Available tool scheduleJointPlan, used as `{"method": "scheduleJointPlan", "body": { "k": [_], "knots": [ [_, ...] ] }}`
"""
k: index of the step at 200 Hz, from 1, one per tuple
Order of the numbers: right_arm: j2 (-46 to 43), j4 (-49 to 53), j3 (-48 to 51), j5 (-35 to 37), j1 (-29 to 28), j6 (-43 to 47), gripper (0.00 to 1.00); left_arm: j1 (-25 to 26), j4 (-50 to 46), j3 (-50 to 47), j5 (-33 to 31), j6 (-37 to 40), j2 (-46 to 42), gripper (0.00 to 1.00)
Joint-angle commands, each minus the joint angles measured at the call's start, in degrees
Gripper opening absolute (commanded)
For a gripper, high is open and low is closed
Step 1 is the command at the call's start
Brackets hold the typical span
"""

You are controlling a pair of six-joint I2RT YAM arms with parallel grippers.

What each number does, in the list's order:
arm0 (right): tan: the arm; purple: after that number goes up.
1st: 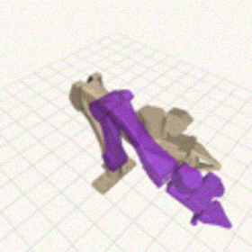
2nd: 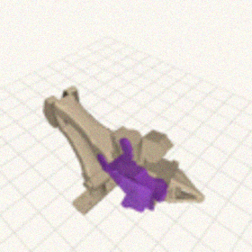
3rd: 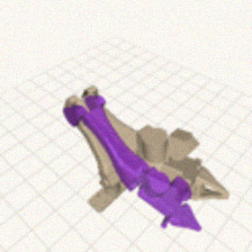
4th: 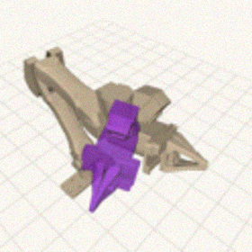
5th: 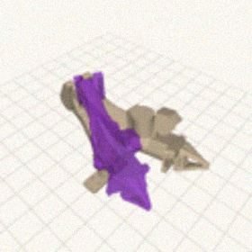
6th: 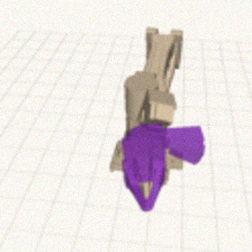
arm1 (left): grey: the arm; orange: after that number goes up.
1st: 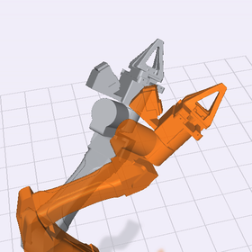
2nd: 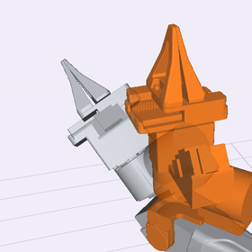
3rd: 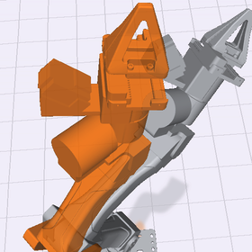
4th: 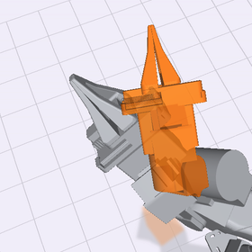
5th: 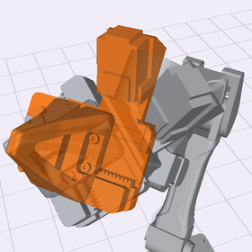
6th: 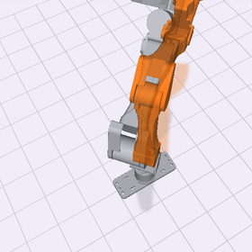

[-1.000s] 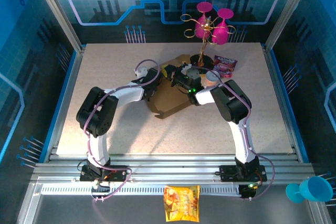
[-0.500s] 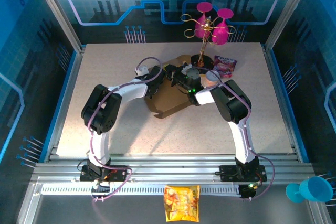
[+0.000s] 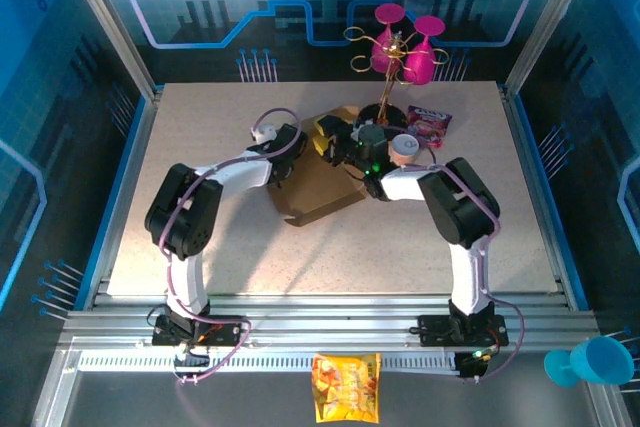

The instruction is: Fold the paper box

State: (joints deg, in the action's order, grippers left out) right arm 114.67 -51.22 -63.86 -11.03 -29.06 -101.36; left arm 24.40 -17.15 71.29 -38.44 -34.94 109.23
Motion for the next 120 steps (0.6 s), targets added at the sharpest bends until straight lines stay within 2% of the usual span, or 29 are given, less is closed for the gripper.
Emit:
{"method": "scheduleJointPlan", "body": {
  "k": [1,35,55,73,91,120],
  "knots": [
    [-8.1,7.4,0.8,1.9,0.9,5.0,0.58,-2.5,0.1,-2.4,4.0,8.0,-5.3,0.0],
    [-17.3,18.5,2.2,2.5,2.6,8.3,0.53,-5.9,-4.3,-0.5,10.4,12.6,-9.8,0.0],
    [-22.1,31.2,-0.6,1.2,4.4,14.4,0.47,-7.7,-9.1,2.8,15.6,14.4,-11.0,0.0],
    [-24.9,50.1,-8.8,0.5,6.0,25.1,0.44,-8.1,-13.6,5.5,18.8,16.4,-11.7,0.0],
    [-24.0,65.9,-19.6,0.0,6.6,36.1,0.44,-8.3,-18.1,8.2,21.7,17.0,-11.9,0.0],
    [-19.3,80.5,-31.8,-1.8,6.6,43.6,0.44,-8.2,-22.5,10.2,25.4,15.9,-13.1,0.0]
  ]
}}
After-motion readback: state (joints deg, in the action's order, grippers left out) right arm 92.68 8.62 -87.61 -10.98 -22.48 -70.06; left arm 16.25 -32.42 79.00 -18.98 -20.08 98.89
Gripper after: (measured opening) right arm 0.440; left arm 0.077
